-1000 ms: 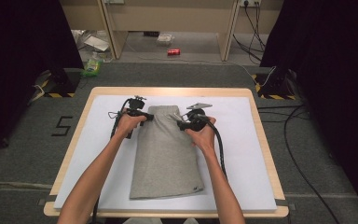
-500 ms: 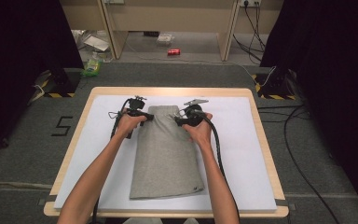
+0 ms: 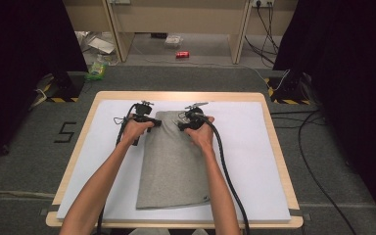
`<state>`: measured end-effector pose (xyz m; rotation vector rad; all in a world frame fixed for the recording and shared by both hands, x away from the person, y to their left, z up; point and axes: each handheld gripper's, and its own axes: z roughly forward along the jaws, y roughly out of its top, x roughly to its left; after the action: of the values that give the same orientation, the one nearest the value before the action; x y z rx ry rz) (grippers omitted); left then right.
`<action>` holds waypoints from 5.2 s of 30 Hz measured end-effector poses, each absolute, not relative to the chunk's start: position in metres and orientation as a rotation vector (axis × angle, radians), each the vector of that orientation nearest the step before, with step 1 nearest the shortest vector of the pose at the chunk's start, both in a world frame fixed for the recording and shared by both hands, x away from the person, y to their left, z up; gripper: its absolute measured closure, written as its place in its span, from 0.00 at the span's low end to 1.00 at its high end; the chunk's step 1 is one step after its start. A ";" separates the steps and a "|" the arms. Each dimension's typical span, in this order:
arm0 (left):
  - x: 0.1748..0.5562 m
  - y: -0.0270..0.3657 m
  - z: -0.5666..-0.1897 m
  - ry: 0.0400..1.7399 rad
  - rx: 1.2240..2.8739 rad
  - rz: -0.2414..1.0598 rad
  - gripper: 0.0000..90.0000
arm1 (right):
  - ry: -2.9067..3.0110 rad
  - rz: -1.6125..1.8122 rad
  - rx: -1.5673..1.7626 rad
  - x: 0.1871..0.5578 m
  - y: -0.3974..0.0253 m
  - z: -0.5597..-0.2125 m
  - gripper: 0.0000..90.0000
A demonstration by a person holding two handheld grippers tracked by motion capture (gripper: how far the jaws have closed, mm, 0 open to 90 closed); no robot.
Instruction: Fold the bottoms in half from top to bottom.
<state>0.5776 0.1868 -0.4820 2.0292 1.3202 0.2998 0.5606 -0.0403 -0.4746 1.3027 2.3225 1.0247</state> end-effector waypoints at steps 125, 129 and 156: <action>0.390 0.196 -0.456 0.869 1.919 0.311 0.79 | 2.371 1.302 0.930 0.387 -0.089 -0.450 0.86; 0.380 0.197 -0.468 0.864 1.913 0.304 0.77 | 2.413 1.274 0.924 0.380 -0.088 -0.456 0.73; 0.334 0.208 -0.472 0.775 1.940 0.166 0.61 | 2.346 1.276 1.002 0.389 -0.091 -0.432 0.60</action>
<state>0.3343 0.2076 -0.4725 1.9402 0.7752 0.1655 0.3890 -0.0908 -0.4317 1.0024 2.3464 1.2762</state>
